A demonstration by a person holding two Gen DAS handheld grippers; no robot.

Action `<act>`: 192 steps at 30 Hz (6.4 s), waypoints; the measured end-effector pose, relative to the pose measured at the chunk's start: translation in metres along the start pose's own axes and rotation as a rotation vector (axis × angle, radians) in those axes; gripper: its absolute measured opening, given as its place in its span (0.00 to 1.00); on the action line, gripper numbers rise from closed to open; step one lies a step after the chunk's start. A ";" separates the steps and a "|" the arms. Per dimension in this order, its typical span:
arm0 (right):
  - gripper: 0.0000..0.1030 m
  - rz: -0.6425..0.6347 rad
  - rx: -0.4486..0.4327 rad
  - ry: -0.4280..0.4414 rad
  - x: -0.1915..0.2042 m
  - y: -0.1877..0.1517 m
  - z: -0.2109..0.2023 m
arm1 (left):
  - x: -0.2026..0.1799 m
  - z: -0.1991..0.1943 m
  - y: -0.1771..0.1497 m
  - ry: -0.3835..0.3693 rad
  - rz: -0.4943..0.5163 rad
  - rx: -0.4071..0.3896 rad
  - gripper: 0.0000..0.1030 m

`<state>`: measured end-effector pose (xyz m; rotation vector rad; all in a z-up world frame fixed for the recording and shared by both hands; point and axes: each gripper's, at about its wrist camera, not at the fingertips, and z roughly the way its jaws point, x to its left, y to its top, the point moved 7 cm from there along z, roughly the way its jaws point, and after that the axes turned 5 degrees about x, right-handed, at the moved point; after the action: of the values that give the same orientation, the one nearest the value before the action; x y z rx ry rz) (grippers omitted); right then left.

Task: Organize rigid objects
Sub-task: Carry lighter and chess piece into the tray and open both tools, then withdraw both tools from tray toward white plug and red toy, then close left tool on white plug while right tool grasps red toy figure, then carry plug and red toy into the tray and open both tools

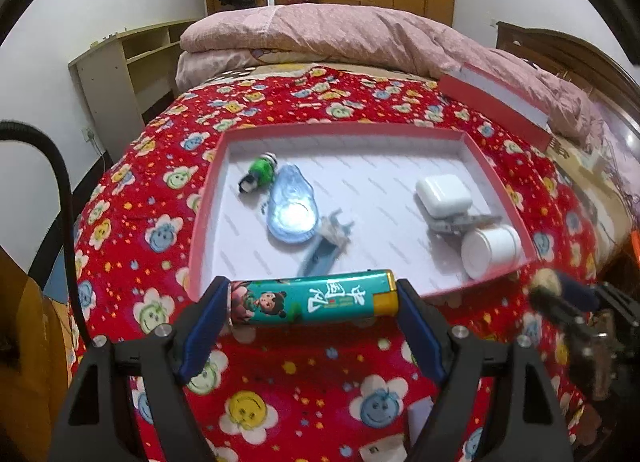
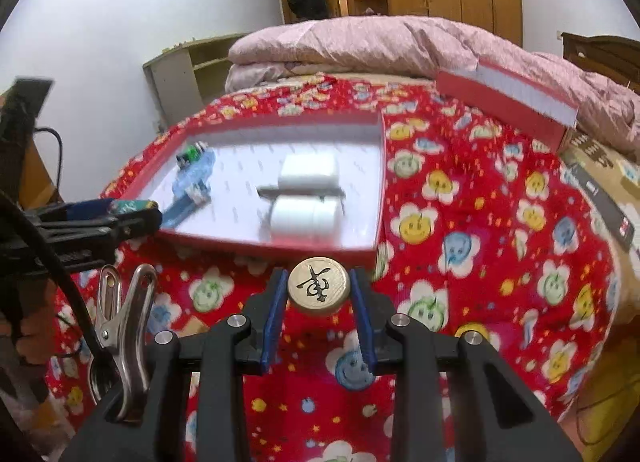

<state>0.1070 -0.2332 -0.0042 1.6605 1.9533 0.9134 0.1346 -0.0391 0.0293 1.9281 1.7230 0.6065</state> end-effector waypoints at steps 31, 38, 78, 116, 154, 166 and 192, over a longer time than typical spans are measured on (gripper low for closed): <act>0.32 -0.007 0.004 0.009 0.005 0.096 0.090 | 0.009 0.070 0.073 0.038 -0.006 0.016 0.82; 0.32 -0.006 -0.013 -0.012 0.003 0.095 0.096 | 0.011 0.088 0.069 0.037 -0.026 0.050 0.82; 0.61 -0.015 -0.078 0.078 0.026 0.084 0.031 | 0.002 0.029 0.050 0.021 -0.005 0.012 0.83; 0.61 0.025 0.097 0.096 0.021 -0.044 -0.013 | -0.002 -0.021 -0.074 -0.110 0.010 0.138 0.83; 0.61 -0.063 0.132 0.079 0.041 -0.055 0.001 | -0.020 -0.007 -0.113 -0.124 0.088 0.137 0.39; 0.45 -0.103 0.112 0.013 0.042 -0.039 0.033 | -0.001 -0.013 -0.098 -0.112 0.035 0.098 0.39; 0.22 -0.073 0.013 0.010 0.024 0.003 0.004 | 0.027 -0.018 0.000 -0.045 -0.002 -0.050 0.39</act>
<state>0.1076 -0.2091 -0.0027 1.5839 2.0162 0.8855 0.1265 -0.0111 0.0437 1.8908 1.6665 0.5958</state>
